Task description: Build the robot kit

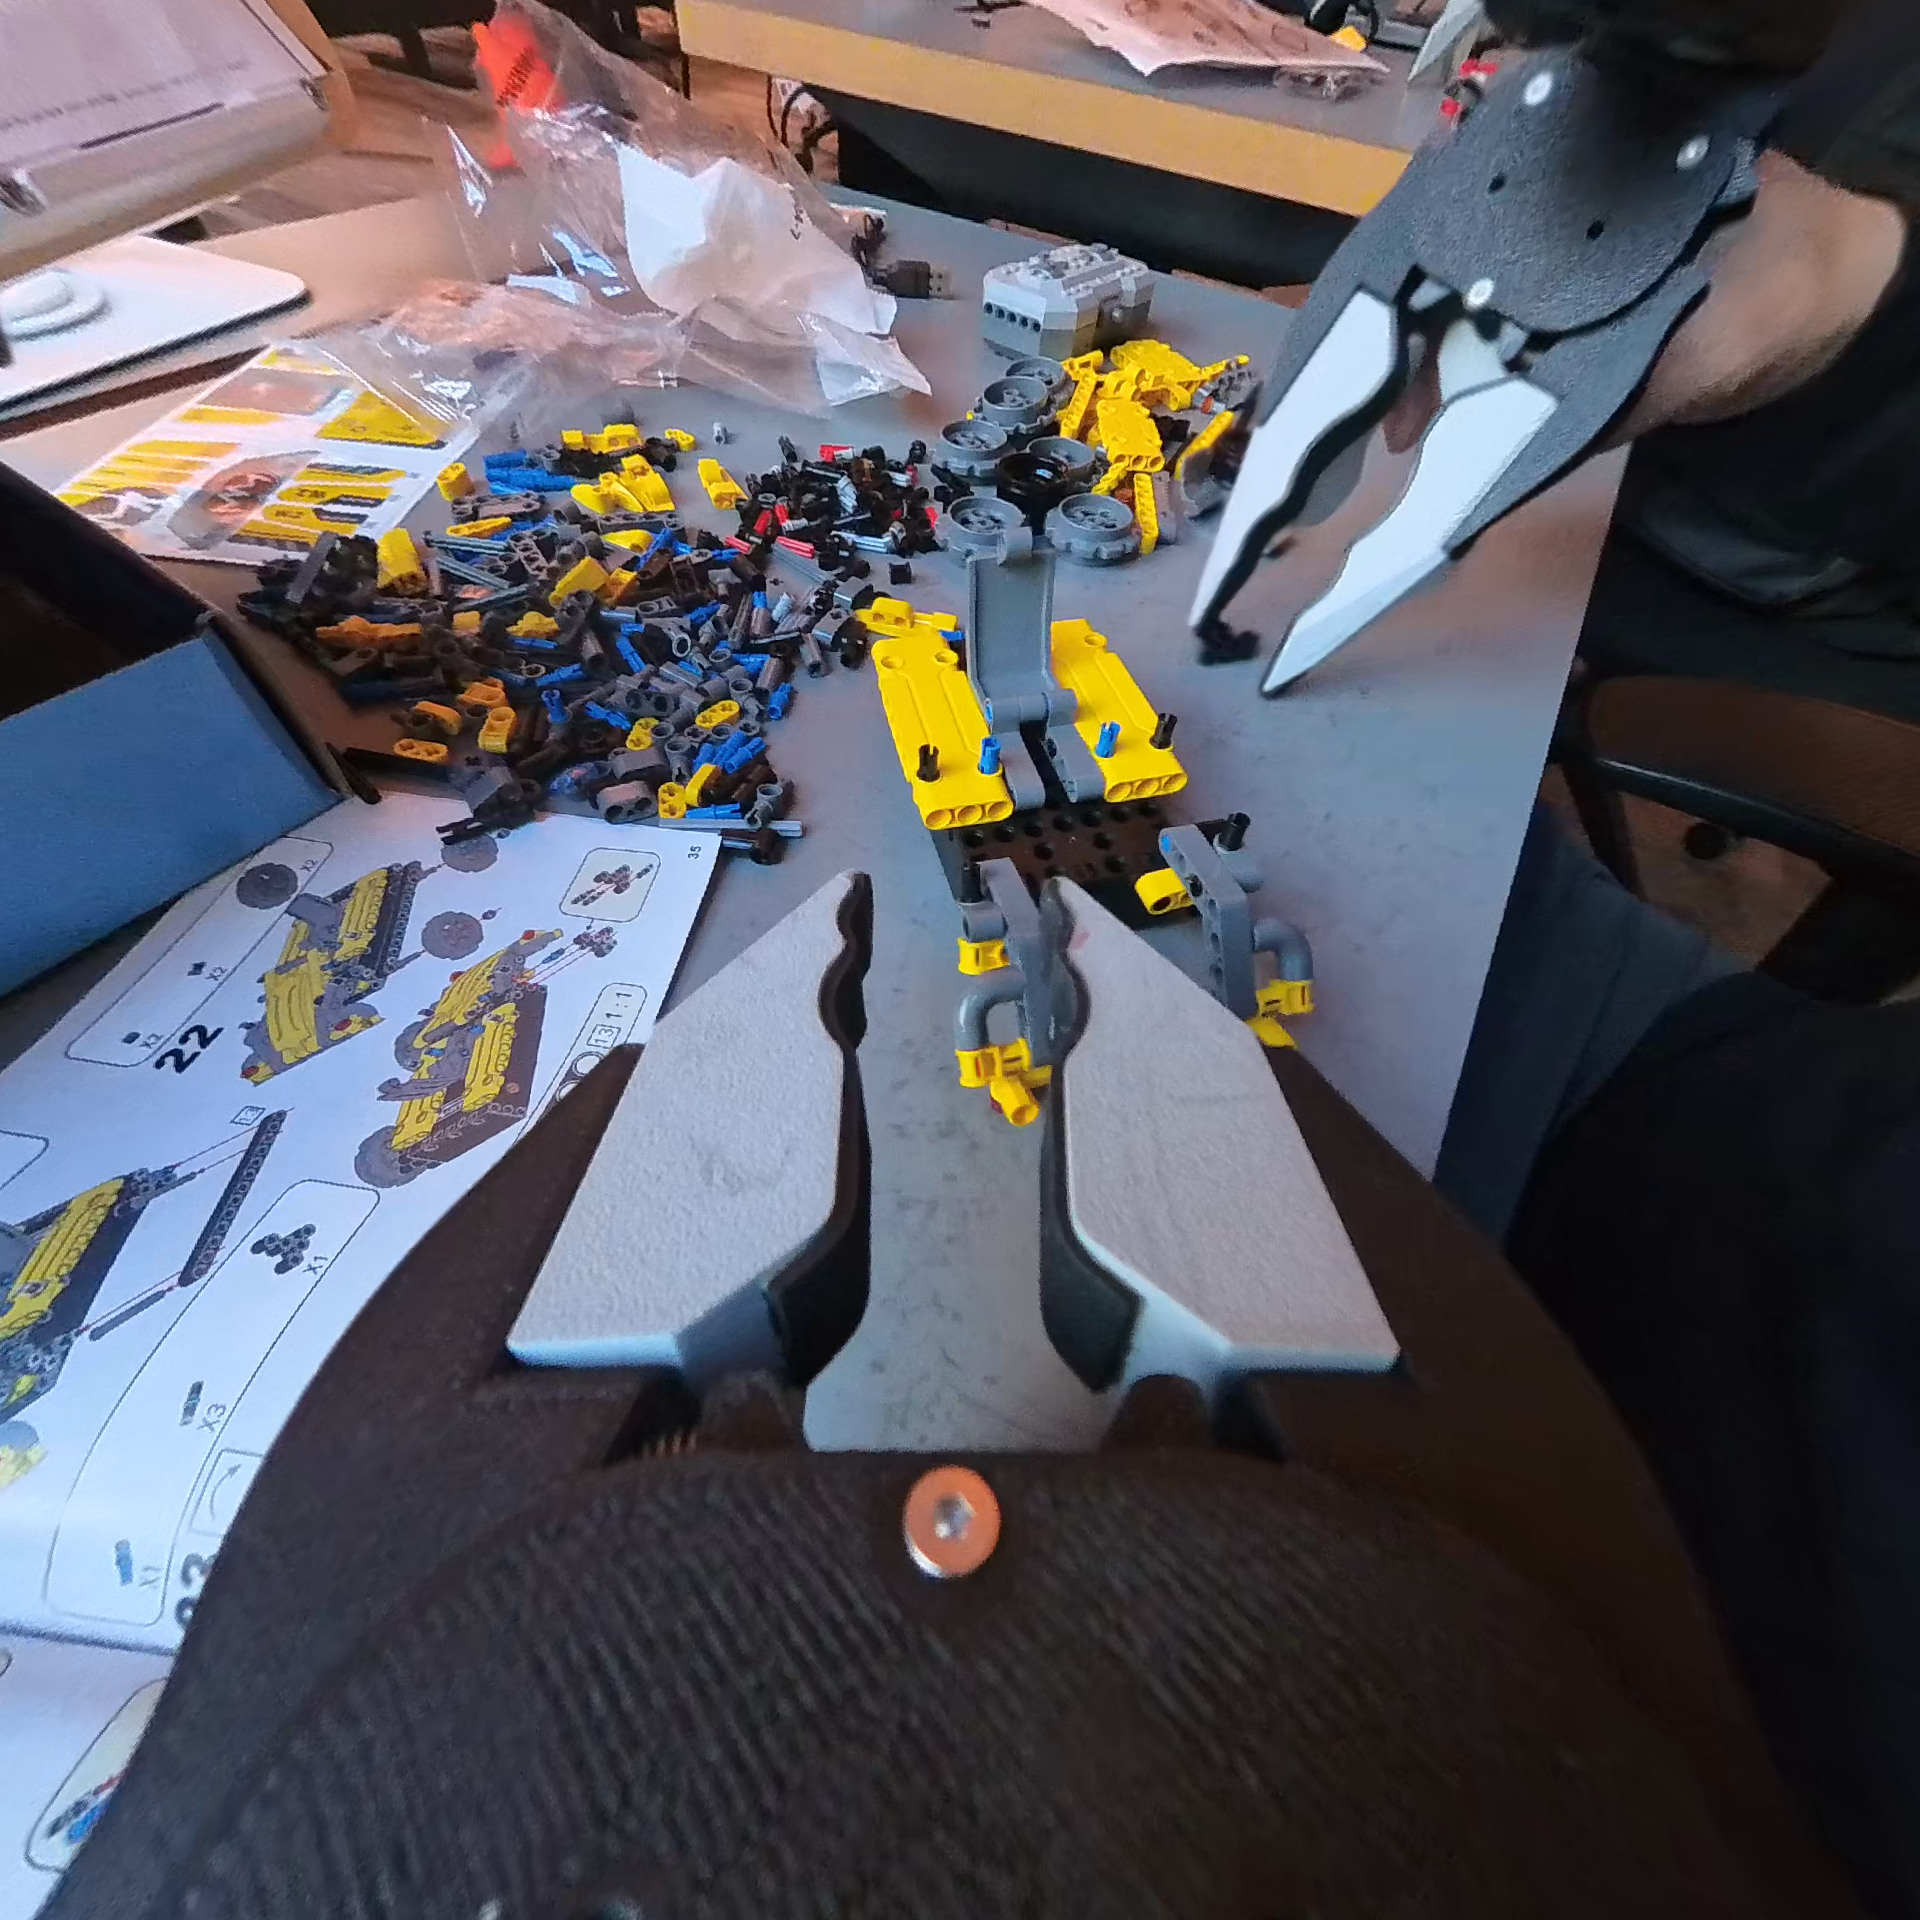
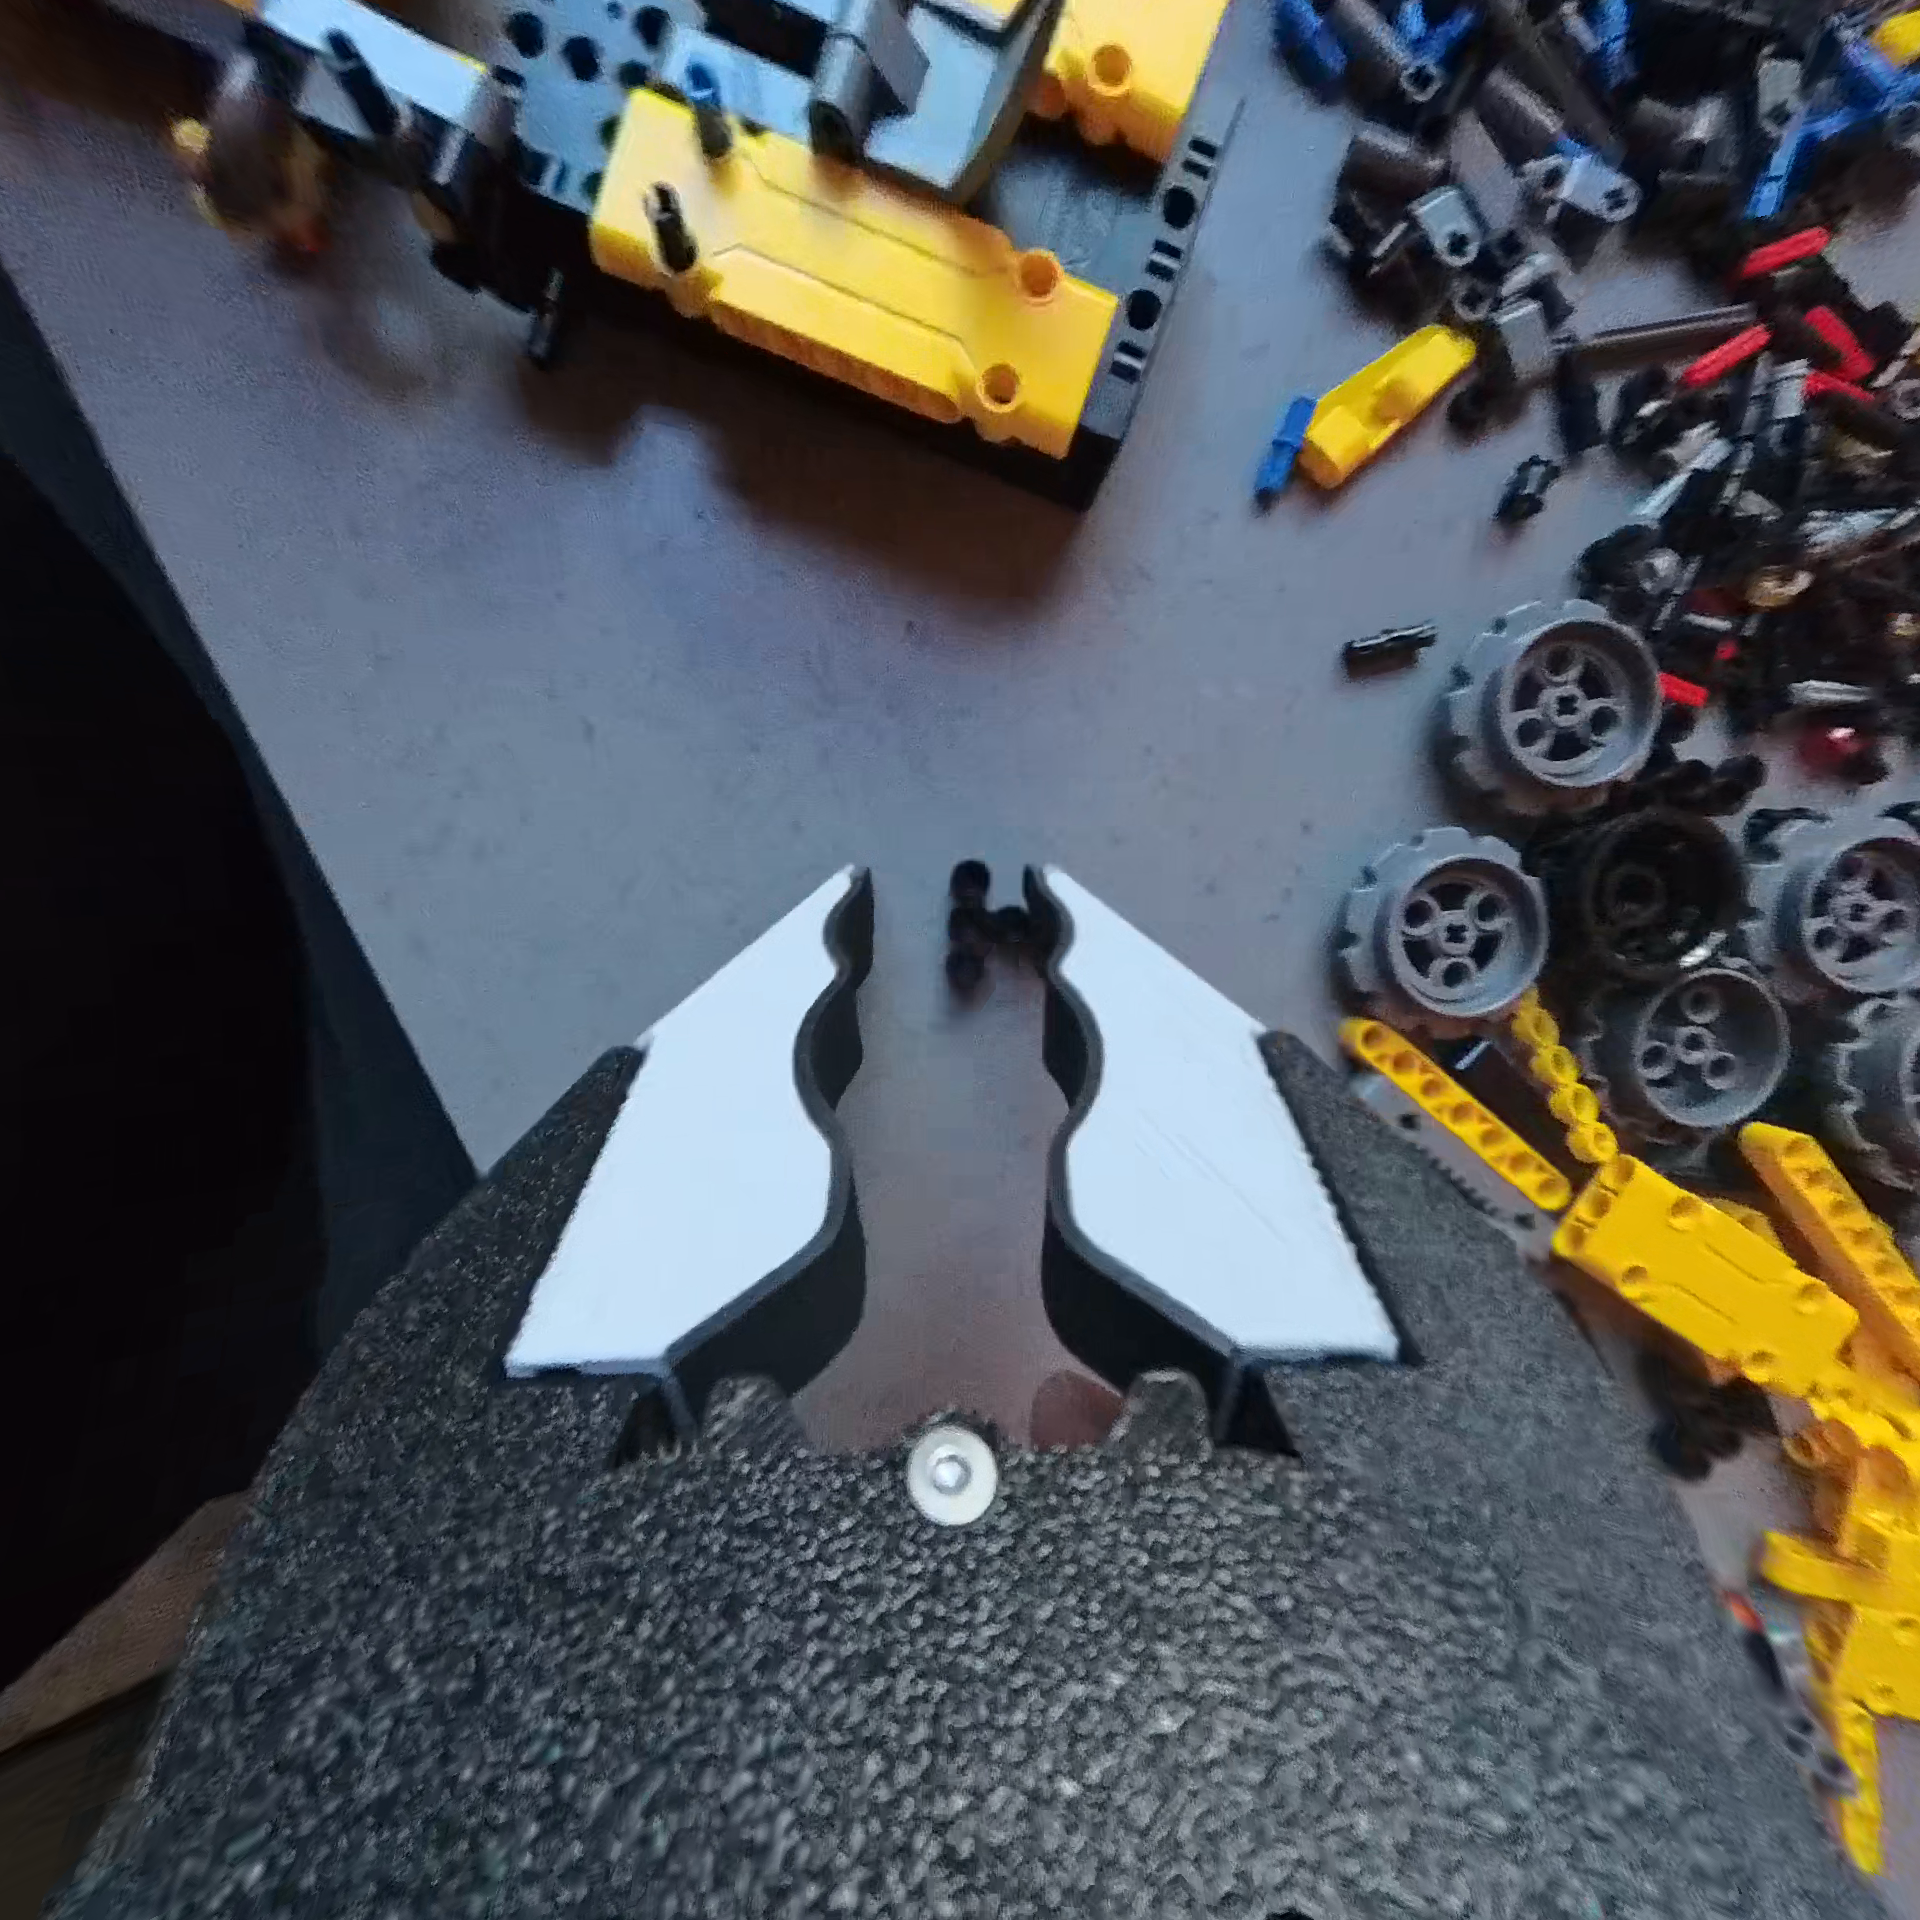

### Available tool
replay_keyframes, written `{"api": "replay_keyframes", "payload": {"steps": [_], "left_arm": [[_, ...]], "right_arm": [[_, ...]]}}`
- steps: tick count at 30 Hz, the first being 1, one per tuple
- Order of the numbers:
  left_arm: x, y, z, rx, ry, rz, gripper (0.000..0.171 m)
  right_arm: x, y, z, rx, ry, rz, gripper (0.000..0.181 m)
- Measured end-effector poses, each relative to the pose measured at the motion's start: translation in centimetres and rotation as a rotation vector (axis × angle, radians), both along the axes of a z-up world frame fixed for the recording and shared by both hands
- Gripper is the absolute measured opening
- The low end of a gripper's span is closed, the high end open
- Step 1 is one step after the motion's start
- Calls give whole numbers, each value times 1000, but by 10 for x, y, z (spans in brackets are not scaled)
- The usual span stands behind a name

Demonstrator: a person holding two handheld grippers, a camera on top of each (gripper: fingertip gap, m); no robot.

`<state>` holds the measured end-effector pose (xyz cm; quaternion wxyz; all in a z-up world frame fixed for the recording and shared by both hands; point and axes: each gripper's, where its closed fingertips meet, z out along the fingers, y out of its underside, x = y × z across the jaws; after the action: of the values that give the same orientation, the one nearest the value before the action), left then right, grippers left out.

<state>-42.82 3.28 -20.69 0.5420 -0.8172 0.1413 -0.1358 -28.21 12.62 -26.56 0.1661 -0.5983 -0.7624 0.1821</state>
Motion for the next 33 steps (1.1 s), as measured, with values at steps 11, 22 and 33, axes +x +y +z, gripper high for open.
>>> {"api": "replay_keyframes", "payload": {"steps": [11,22,33], "left_arm": [[15,-5,-10,-17,134,-46,30],[19,-9,-10,-22,121,-63,29],[19,-9,-13,-41,120,-63,29]], "right_arm": [[20,22,5,-2,-69,-70,36],[6,27,12,14,-4,-69,27],[23,28,10,-75,76,-124,28]]}}
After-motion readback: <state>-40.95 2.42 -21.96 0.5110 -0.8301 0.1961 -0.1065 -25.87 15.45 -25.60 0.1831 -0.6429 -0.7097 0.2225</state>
